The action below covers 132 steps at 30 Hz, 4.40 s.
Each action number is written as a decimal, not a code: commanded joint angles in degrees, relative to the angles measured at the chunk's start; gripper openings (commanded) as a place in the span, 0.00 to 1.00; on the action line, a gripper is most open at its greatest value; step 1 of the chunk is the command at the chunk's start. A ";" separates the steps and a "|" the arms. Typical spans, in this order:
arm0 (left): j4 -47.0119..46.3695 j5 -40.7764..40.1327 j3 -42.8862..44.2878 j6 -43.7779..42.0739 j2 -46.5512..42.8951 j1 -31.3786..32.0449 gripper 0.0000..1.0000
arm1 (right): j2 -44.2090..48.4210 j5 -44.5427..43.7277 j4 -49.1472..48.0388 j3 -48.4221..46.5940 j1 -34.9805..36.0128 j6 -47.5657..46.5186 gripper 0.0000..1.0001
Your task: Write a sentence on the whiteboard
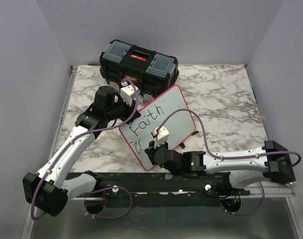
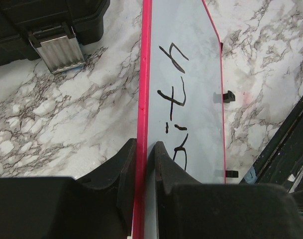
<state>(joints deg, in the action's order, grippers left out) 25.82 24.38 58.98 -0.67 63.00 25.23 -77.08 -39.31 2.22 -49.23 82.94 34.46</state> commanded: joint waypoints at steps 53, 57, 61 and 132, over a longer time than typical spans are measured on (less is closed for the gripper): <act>-1.86 -1.80 -0.18 -2.32 -0.92 0.17 0.00 | 3.55 -5.16 8.84 0.72 -0.58 6.38 0.01; -1.84 -1.88 -0.12 -2.31 -0.74 0.25 0.00 | 6.32 -5.66 6.57 2.26 -0.58 5.25 0.01; -1.78 -1.99 -0.20 -2.32 -0.70 0.43 0.00 | 8.44 -7.35 4.98 2.73 -0.63 3.03 0.01; -1.14 -3.13 0.26 -2.87 0.37 0.56 0.00 | 11.37 5.91 -4.69 8.50 -13.57 -4.27 0.01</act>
<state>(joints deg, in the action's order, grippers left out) 25.43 24.40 59.00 -0.60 63.44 25.63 -65.12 -29.69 -4.95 -39.13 69.32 29.78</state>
